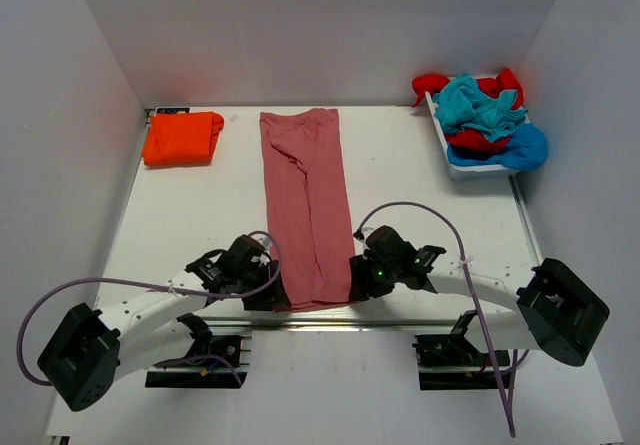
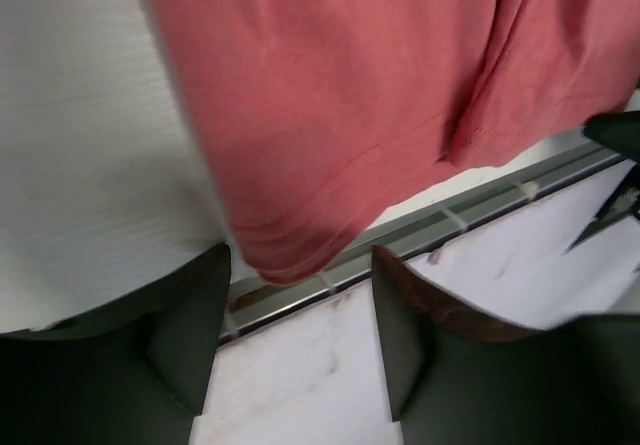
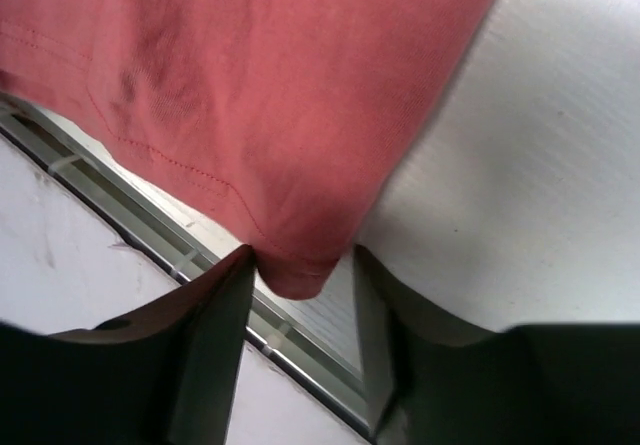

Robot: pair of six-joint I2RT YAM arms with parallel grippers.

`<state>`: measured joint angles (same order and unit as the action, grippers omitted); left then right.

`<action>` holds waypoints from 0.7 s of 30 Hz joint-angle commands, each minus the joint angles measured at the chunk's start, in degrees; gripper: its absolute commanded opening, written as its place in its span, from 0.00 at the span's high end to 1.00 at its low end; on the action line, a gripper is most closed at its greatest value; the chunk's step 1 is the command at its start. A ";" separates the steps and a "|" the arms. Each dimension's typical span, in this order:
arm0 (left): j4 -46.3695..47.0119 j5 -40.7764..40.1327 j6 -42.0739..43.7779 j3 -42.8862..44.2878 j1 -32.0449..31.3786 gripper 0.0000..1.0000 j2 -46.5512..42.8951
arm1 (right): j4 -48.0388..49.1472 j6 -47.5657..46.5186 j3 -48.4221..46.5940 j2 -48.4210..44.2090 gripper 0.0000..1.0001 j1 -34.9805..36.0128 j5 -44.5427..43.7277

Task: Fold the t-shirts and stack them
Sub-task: Grab the bottom of the folded rectangular tshirt with both arms

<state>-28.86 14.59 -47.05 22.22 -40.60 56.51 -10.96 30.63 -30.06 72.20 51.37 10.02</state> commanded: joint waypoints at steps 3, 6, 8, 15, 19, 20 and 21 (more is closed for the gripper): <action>1.88 -0.36 -0.15 -1.56 -1.59 0.54 2.11 | 2.26 1.27 1.50 1.36 0.54 -0.31 0.97; 4.60 -0.35 -0.68 -2.87 -2.73 0.65 2.64 | 3.31 1.45 1.85 1.36 0.66 -0.40 0.70; 4.08 -0.35 -1.29 -2.88 -3.34 0.81 3.16 | 3.40 1.10 1.50 1.45 0.74 -0.31 0.53; 2.14 -2.81 -1.29 -0.42 -3.96 1.00 3.26 | 3.66 0.57 1.15 1.27 1.00 -0.40 0.79; 2.14 -3.87 -1.29 2.64 -3.96 1.00 2.11 | 3.32 -0.66 -0.16 0.66 1.00 -0.40 1.49; 2.14 -4.56 -1.29 2.66 -3.96 1.00 0.81 | 2.71 -0.84 -0.52 0.57 1.00 -0.31 1.32; 2.67 -4.57 -1.29 3.35 -3.96 1.00 0.27 | 2.09 -1.53 -2.09 0.13 1.00 -0.31 0.71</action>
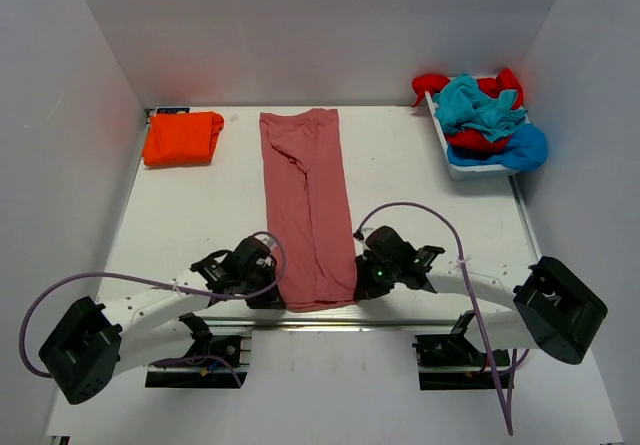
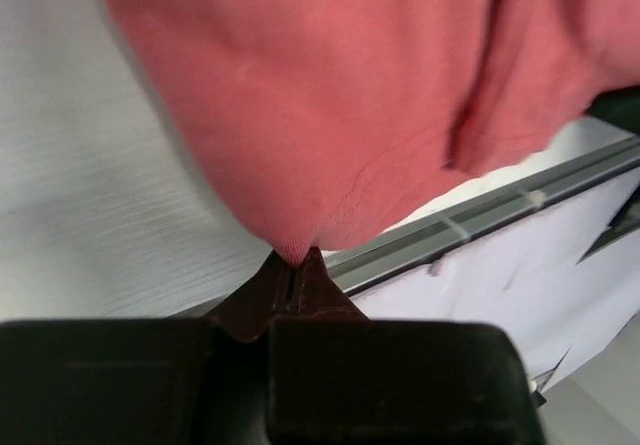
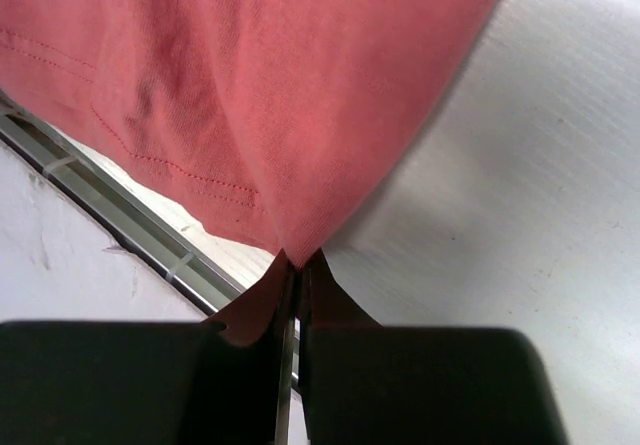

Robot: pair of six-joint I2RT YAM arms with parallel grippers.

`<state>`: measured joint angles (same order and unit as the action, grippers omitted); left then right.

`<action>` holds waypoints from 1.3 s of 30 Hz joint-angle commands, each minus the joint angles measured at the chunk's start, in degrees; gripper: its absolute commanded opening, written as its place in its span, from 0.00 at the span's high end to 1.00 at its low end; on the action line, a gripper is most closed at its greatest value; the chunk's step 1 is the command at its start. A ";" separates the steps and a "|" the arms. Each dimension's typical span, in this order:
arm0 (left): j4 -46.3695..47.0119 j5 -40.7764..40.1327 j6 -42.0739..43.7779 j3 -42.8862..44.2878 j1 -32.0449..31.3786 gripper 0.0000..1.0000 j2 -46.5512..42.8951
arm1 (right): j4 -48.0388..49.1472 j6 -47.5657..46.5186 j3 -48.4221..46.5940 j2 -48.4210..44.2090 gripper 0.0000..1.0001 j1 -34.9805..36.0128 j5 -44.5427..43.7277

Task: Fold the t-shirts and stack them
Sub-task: Grab the bottom of the folded rectangular tshirt with both arms, then fold the folded rectangular tshirt in 1/3 of the way

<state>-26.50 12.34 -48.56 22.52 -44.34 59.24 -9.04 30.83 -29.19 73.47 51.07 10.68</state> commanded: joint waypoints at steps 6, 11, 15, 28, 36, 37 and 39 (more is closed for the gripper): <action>2.60 -5.48 3.02 7.35 -0.22 1.00 -3.34 | -6.07 -4.28 -10.78 0.79 1.00 -0.88 -6.18; 2.51 -11.00 3.03 13.24 1.18 1.00 3.05 | -7.57 -6.83 -18.60 6.15 1.00 -3.08 -6.99; -0.66 -18.83 1.72 19.13 2.32 1.00 5.96 | -8.72 -8.24 -24.68 11.50 1.00 -5.80 -8.39; 2.32 -30.45 7.15 28.37 11.37 1.00 10.09 | -12.23 -13.16 -45.60 22.41 1.00 -13.45 -8.04; 5.04 -27.20 11.63 34.87 16.46 1.00 19.76 | -14.08 -15.62 -53.85 28.64 1.00 -16.26 -7.08; 5.75 -26.58 12.25 35.48 17.00 1.00 19.77 | -14.25 -15.97 -54.30 29.18 1.00 -16.35 -6.99; 6.28 -25.97 12.87 36.10 18.57 1.00 21.08 | -14.78 -17.02 -56.14 30.84 1.00 -17.14 -6.81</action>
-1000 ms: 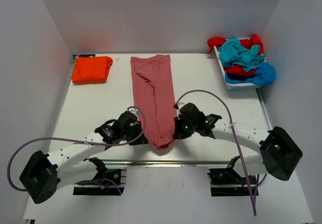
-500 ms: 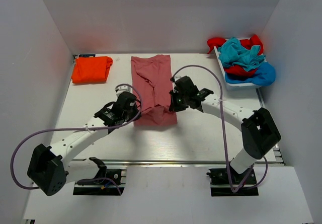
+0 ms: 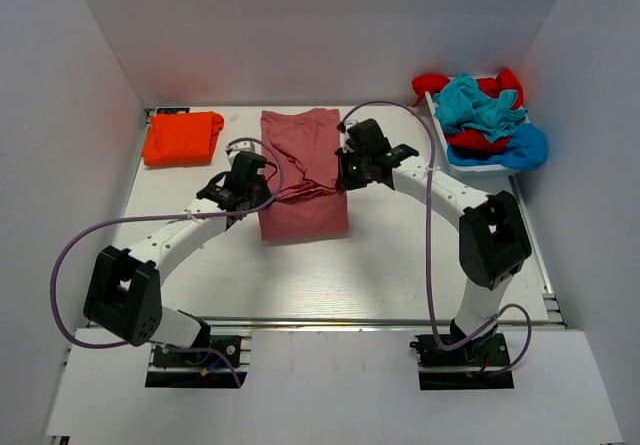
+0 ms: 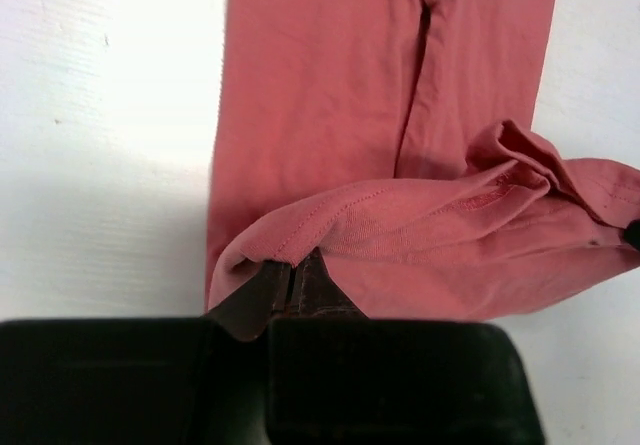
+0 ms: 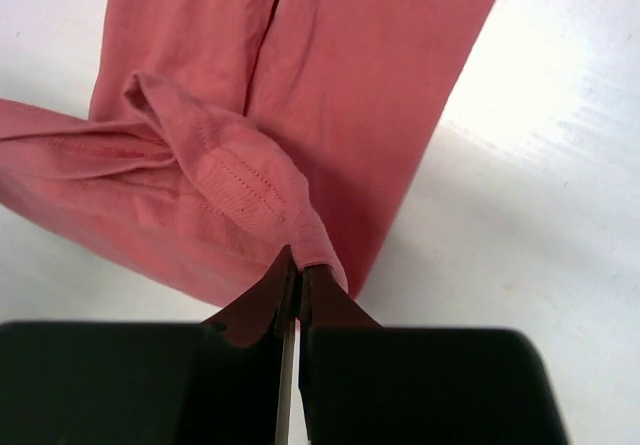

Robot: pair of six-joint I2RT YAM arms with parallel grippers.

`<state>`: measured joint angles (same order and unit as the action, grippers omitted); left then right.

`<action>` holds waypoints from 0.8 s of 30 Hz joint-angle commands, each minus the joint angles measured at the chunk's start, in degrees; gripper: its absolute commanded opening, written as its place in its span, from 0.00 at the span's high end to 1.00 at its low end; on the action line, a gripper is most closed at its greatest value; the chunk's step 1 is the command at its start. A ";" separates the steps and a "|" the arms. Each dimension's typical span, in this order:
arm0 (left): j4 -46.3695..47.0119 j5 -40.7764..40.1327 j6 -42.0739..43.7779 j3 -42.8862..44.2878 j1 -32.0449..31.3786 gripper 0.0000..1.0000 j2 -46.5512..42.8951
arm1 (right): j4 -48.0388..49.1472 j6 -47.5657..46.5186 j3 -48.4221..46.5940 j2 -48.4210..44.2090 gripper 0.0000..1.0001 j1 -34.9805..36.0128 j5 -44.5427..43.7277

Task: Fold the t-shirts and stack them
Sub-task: Fold the folded rectangular tshirt in 1/3 of the way

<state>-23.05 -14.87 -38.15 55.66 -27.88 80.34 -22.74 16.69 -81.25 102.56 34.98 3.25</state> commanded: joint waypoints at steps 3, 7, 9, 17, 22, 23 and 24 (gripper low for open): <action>4.58 3.78 3.95 4.28 3.52 1.00 1.57 | -1.08 -3.76 -6.45 3.51 1.00 -1.67 0.71; 7.57 8.71 6.58 6.21 5.55 1.00 5.52 | -1.08 -4.47 -9.18 5.80 1.00 -2.63 0.71; 6.80 10.04 6.60 8.41 5.55 1.00 8.69 | -1.16 -5.17 -10.59 7.38 1.00 -3.34 1.32; 7.32 11.97 6.60 11.75 8.98 1.00 13.53 | -0.03 -6.05 -16.12 13.18 1.00 -5.53 3.69; 7.06 16.01 7.92 14.47 10.12 1.00 17.74 | 2.17 -5.26 -17.45 15.56 1.00 -6.59 5.01; 7.05 16.97 8.44 15.00 10.12 1.00 18.53 | 3.05 -4.83 -17.45 16.00 1.00 -6.77 5.36; 6.44 16.98 8.44 15.01 10.65 1.00 19.93 | 3.66 -4.47 -17.27 16.44 1.00 -6.94 5.45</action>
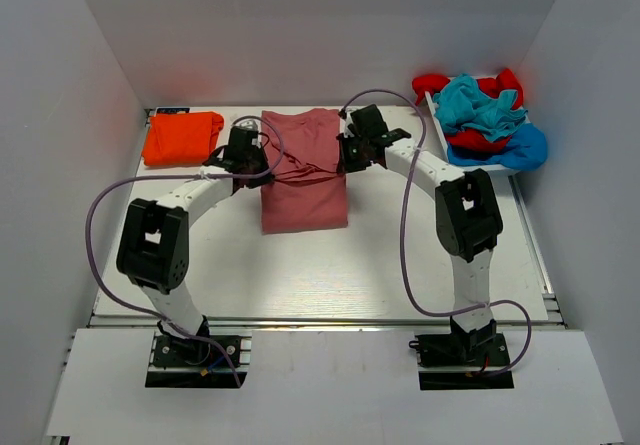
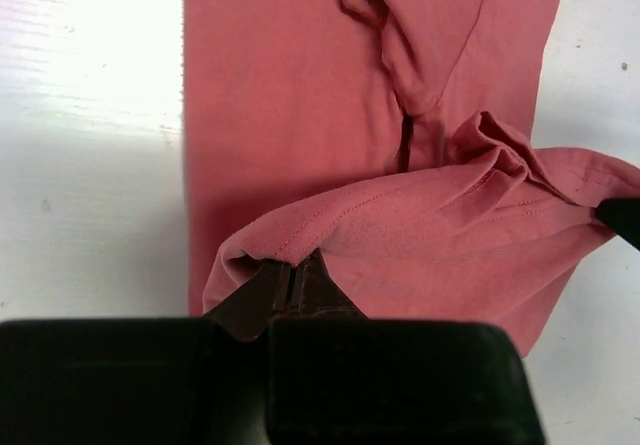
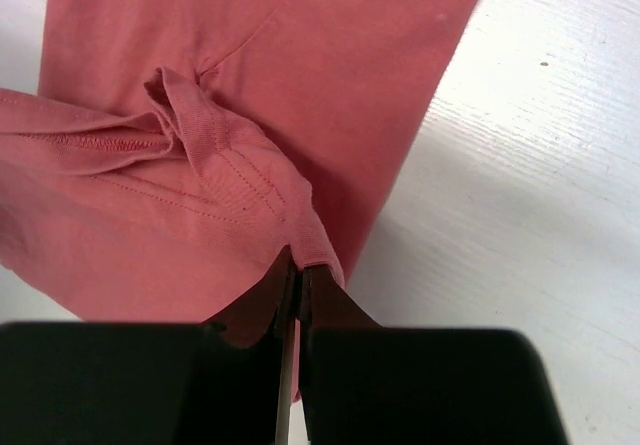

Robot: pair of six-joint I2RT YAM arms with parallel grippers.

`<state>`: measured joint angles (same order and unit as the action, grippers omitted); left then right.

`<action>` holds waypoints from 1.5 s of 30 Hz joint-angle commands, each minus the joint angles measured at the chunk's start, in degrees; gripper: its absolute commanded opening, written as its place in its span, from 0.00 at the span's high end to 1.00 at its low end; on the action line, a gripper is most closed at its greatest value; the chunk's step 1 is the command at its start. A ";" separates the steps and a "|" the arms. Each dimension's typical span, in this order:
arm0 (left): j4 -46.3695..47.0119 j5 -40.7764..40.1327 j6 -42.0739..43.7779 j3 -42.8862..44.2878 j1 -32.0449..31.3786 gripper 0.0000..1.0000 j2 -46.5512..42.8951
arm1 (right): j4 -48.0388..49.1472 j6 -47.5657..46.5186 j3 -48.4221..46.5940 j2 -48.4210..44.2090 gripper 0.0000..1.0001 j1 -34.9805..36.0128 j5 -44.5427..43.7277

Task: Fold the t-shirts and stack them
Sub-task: Fold the folded rectangular tshirt in 1/3 of the way, then grab one side of the 2/3 rectangular tshirt with both arms

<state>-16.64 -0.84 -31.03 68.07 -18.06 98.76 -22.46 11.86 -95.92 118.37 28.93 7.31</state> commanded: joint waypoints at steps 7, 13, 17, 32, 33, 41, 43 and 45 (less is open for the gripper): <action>-0.67 5.41 1.32 6.72 2.68 0.85 7.31 | 6.99 2.47 -5.23 4.68 0.99 -2.38 6.39; -0.05 8.40 1.32 12.42 5.31 0.27 10.66 | 11.73 3.35 -9.97 8.37 0.52 -3.70 12.80; -1.11 6.29 -0.09 14.63 6.81 0.00 9.87 | 11.30 3.35 -11.92 7.94 0.11 -4.76 11.50; 5.36 19.88 3.78 -10.04 6.73 0.00 -8.48 | 18.32 2.99 24.93 -14.46 0.10 -4.76 16.15; 6.09 19.91 3.78 -12.15 6.20 0.00 -9.71 | 18.94 3.26 26.73 -16.31 0.10 -4.67 15.98; 9.17 20.44 4.40 -23.86 5.06 0.00 -14.74 | 24.48 6.16 37.03 -17.30 0.10 -4.58 20.72; 10.40 20.44 4.40 -24.92 5.06 0.00 -14.22 | 24.92 6.68 36.68 -15.11 0.10 -4.41 22.74; 11.02 20.44 5.01 -25.53 4.53 0.00 -12.73 | 25.79 7.21 36.68 -13.96 0.10 -4.49 23.71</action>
<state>-9.41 18.20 -27.29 43.05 -12.82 86.61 -1.48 17.65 -59.00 102.94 24.18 26.98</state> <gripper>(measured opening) 0.994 0.904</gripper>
